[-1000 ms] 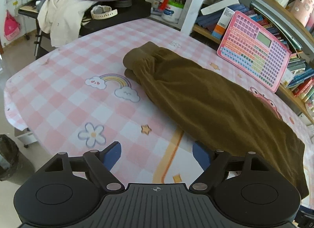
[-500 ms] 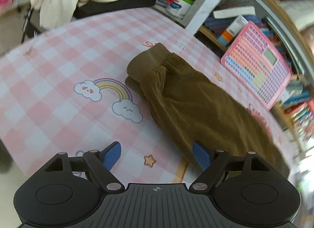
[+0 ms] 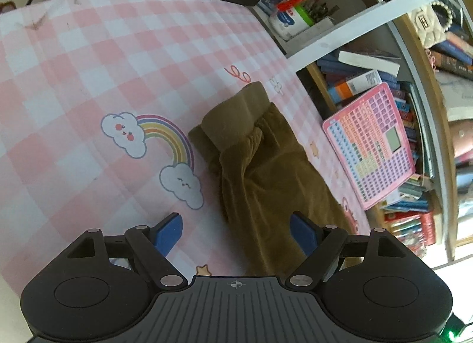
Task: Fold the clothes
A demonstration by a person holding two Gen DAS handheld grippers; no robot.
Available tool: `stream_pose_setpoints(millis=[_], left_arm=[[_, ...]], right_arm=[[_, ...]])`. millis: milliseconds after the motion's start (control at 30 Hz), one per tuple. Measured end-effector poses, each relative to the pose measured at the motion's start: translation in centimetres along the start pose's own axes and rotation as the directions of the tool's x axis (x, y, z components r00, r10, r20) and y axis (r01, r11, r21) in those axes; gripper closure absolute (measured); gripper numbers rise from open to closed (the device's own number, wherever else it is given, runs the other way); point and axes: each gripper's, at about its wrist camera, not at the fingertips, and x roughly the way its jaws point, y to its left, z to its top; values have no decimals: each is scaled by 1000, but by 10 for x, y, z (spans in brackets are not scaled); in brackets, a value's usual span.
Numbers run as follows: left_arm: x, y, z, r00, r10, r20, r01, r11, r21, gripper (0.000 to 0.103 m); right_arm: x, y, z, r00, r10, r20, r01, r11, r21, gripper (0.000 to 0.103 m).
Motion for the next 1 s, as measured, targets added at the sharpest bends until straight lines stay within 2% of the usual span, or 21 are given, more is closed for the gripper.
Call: stream_pose_setpoints(millis=[233,467,633,867,1000], left_arm=[[4,2,5,999,-21,-28,22,1000,7,21],[5,8,8,999,-50,-21,49,998,-26,21],[10,11,14,998,-68,-6,68,995,-77,21],[18,9,23,998,-55,17,57,987,-151,21],[24,5,27,999,-42,24,45,987,-156,22]], right_arm=[[58,43,45,1000,7,16,-6,998,-55,24],[88,64,39,999,-29,-23,26,989,-145,24],[59,65,23,999,-16,-31,11,988,-157,24],[5,82,-22,997,34,-65,-49,966,-254,24],[-4,87,-32,998,16,-69,-33,964,-264,24]])
